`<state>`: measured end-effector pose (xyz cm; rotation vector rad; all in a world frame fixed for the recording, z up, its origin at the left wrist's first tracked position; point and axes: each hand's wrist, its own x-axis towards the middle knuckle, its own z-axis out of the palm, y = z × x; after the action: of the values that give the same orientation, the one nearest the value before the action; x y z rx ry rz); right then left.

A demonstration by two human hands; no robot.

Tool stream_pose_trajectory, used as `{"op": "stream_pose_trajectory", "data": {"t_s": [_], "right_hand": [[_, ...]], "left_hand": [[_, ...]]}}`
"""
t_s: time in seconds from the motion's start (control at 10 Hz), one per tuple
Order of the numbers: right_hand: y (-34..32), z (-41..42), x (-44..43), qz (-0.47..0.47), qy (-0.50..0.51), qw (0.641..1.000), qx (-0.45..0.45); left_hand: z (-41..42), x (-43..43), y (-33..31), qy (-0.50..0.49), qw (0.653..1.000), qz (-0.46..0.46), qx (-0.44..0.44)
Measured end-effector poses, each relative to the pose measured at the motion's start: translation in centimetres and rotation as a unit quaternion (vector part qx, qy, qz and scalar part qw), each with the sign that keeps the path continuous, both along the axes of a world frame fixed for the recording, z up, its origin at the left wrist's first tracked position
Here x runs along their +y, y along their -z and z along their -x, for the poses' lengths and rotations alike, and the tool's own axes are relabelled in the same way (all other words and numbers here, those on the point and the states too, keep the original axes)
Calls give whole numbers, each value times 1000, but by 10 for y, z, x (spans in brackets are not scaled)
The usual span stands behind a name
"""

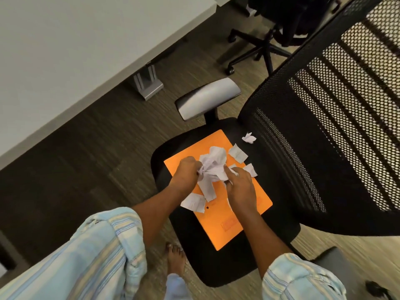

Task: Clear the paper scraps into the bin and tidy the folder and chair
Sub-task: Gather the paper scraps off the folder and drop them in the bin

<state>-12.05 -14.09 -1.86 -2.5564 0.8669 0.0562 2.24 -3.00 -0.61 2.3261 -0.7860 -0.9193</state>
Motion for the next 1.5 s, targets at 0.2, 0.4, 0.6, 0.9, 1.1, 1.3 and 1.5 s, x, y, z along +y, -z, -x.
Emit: {"op": "stream_pose_trajectory", "data": {"t_s": [0.2, 0.4, 0.6, 0.9, 1.1, 1.3, 1.5], "right_hand": [[-10, 10, -5, 23, 13, 999, -20], [-19, 26, -5, 47, 48, 997, -40], [-26, 31, 1, 64, 60, 994, -68], [-33, 9, 47, 42, -12, 996, -82], [-29, -5, 95, 47, -93, 991, -79], [-18, -18, 162, 19, -131, 989, -73], [-14, -29, 231, 13, -219, 975, -37]], "left_hand": [[1, 5, -12, -15, 999, 9, -45], [3, 20, -26, -68, 994, 65, -63], [-2, 41, -37, -97, 986, 109, -77], [-2, 115, -44, -133, 983, 100, -80], [5, 185, -47, -148, 984, 69, -76], [31, 257, -39, -250, 966, 44, -46], [56, 327, -31, -309, 949, 31, -56]]}}
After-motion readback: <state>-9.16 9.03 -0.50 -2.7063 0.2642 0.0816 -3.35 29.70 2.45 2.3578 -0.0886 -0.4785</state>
